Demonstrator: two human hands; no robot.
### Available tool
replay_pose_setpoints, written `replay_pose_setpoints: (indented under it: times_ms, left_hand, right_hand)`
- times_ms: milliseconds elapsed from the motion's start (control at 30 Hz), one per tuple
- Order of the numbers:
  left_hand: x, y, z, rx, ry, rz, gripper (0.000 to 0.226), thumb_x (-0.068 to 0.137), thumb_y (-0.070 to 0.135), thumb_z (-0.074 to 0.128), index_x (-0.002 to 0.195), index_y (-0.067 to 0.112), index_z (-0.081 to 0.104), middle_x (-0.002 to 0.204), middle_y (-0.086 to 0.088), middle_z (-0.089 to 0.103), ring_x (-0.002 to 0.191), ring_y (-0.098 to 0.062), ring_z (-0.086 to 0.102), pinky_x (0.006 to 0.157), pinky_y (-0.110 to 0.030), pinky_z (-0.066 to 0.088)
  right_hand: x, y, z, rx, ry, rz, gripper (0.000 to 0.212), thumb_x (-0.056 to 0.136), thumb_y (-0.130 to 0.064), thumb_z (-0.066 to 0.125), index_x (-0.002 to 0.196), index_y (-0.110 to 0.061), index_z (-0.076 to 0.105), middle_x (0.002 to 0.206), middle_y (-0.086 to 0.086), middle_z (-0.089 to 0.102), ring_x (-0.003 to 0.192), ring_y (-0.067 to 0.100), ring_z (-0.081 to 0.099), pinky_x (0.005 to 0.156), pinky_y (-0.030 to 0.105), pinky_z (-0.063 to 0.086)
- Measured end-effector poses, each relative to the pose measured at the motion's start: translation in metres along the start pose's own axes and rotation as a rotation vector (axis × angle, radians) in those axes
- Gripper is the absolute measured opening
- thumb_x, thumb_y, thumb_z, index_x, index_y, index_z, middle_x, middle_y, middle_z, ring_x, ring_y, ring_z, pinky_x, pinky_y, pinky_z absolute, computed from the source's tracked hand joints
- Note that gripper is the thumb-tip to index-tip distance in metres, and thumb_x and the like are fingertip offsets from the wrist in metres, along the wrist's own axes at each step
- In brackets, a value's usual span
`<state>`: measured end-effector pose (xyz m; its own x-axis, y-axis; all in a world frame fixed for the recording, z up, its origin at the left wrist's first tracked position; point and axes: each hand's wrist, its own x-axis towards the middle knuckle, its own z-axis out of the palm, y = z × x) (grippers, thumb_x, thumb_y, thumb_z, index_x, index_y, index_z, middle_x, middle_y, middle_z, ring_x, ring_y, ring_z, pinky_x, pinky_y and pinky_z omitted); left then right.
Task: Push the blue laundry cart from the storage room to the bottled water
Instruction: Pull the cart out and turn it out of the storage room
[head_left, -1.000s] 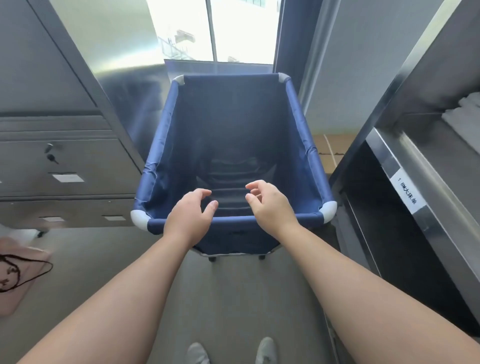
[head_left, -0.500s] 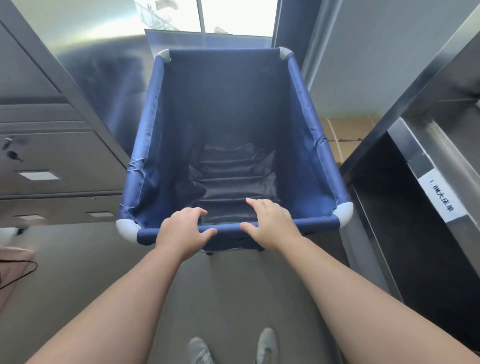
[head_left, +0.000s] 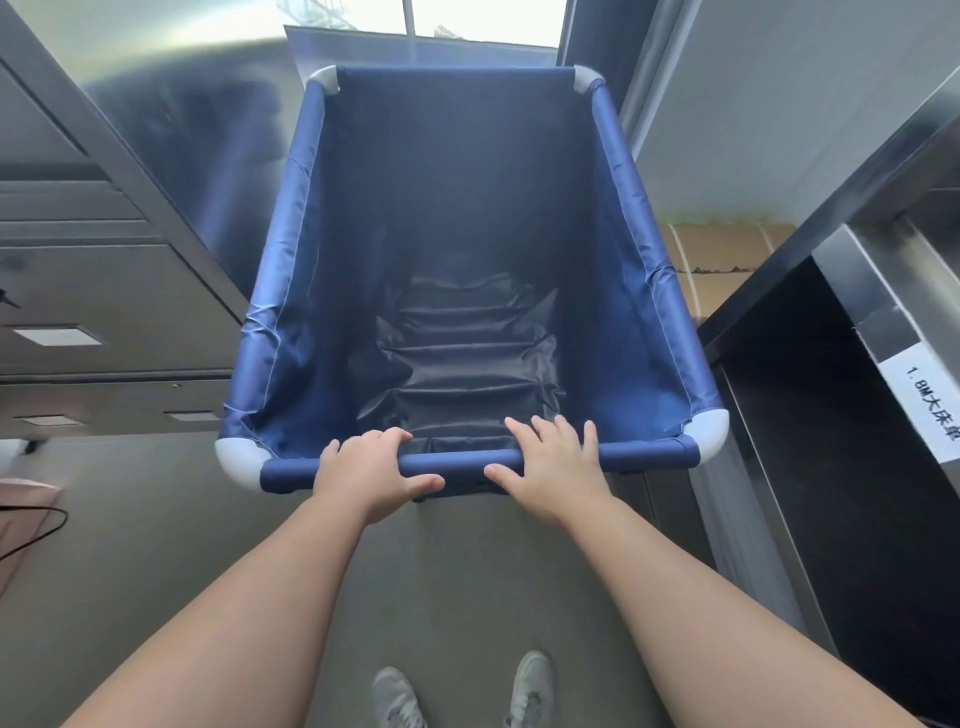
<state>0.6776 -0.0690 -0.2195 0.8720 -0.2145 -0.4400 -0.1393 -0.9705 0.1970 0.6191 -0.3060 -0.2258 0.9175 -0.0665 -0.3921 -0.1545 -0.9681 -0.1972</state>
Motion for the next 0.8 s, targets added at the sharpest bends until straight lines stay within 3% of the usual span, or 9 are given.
replay_pose_setpoints:
  times_ms: [133,300,433,567,800]
  left_hand:
    - [0.002,0.003,0.006,0.089,-0.027,0.002,0.078,0.077,0.088,0.051,0.138,0.038,0.052,0.132,0.012,0.062,0.125,-0.017,0.053,0.116,-0.049,0.027]
    - [0.002,0.004,0.009,0.15,-0.021,0.01,0.063,0.079,0.088,0.044,0.117,0.04,0.059,0.113,0.013,0.063,0.109,-0.017,0.056,0.105,-0.043,0.035]
    - [0.001,0.003,0.01,0.176,-0.026,-0.003,0.06,0.078,0.089,0.043,0.103,0.037,0.059,0.1,0.012,0.062,0.097,-0.018,0.056,0.091,-0.038,0.038]
    - [-0.006,0.001,0.013,0.2,-0.01,0.005,0.06,0.078,0.09,0.042,0.098,0.035,0.056,0.095,0.012,0.062,0.091,-0.018,0.056,0.082,-0.037,0.034]
    - [-0.024,-0.001,0.021,0.236,-0.016,0.012,0.061,0.079,0.09,0.04,0.096,0.034,0.054,0.095,0.011,0.062,0.089,-0.019,0.056,0.079,-0.037,0.033]
  right_hand:
    - [0.004,0.005,0.0,-0.092,0.007,0.017,0.085,0.084,-0.083,0.017,0.156,-0.038,0.018,0.164,0.004,0.021,0.151,0.031,0.004,0.115,0.062,-0.01]
    - [0.006,0.009,0.001,-0.105,-0.034,-0.012,0.09,0.08,-0.087,0.028,0.155,-0.039,0.019,0.164,0.0,0.021,0.151,0.028,0.006,0.116,0.063,-0.005]
    - [0.004,0.009,0.002,-0.096,0.003,-0.02,0.083,0.081,-0.083,0.038,0.151,-0.038,0.03,0.157,-0.003,0.034,0.145,0.025,0.022,0.116,0.058,0.008]
    - [-0.003,0.007,0.006,-0.114,0.017,-0.022,0.074,0.081,-0.082,0.038,0.14,-0.037,0.044,0.14,-0.006,0.051,0.128,0.022,0.041,0.106,0.049,0.025]
    - [-0.021,0.007,0.015,-0.125,-0.005,-0.021,0.069,0.082,-0.082,0.036,0.13,-0.035,0.049,0.125,-0.005,0.058,0.116,0.023,0.046,0.101,0.048,0.028]
